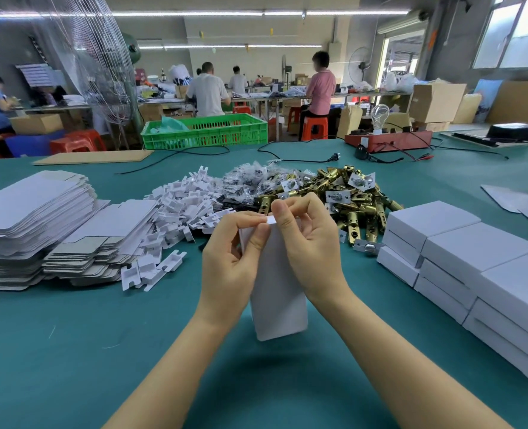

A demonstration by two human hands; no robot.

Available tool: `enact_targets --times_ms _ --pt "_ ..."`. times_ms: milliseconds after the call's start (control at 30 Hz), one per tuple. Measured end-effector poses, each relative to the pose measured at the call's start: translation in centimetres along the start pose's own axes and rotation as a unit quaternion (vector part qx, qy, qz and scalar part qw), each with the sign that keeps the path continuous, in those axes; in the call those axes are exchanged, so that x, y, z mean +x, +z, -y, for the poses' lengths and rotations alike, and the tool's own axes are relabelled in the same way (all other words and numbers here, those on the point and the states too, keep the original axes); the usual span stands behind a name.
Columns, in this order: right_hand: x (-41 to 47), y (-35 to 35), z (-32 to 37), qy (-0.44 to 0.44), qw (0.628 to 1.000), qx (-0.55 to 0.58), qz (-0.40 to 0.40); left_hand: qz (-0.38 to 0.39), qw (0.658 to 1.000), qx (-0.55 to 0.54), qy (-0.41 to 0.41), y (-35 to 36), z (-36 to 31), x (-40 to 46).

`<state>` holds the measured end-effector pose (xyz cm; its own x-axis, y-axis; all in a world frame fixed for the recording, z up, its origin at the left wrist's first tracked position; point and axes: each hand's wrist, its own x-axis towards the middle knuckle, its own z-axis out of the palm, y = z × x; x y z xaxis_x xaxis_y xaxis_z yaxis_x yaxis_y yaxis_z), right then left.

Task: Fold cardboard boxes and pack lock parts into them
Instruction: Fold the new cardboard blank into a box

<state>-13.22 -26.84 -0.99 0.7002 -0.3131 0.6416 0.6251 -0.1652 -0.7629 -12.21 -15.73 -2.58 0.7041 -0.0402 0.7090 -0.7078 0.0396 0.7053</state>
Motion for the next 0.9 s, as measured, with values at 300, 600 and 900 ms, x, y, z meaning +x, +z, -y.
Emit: enact_targets --times_ms 300,600,900 --pt "-0.2 -0.2 -0.9 0.087 0.957 -0.270 0.056 -0.282 0.944 -0.098 -0.138 -3.1 2.1 2.3" --pt "0.0 -0.3 -1.2 0.374 0.888 -0.220 0.154 -0.275 0.958 0.019 -0.083 -2.1 1.8 1.5" --pt "1.7 -2.1 -1.5 0.481 0.850 0.212 0.021 0.020 0.975 0.137 0.173 0.7 1.0 -1.7"
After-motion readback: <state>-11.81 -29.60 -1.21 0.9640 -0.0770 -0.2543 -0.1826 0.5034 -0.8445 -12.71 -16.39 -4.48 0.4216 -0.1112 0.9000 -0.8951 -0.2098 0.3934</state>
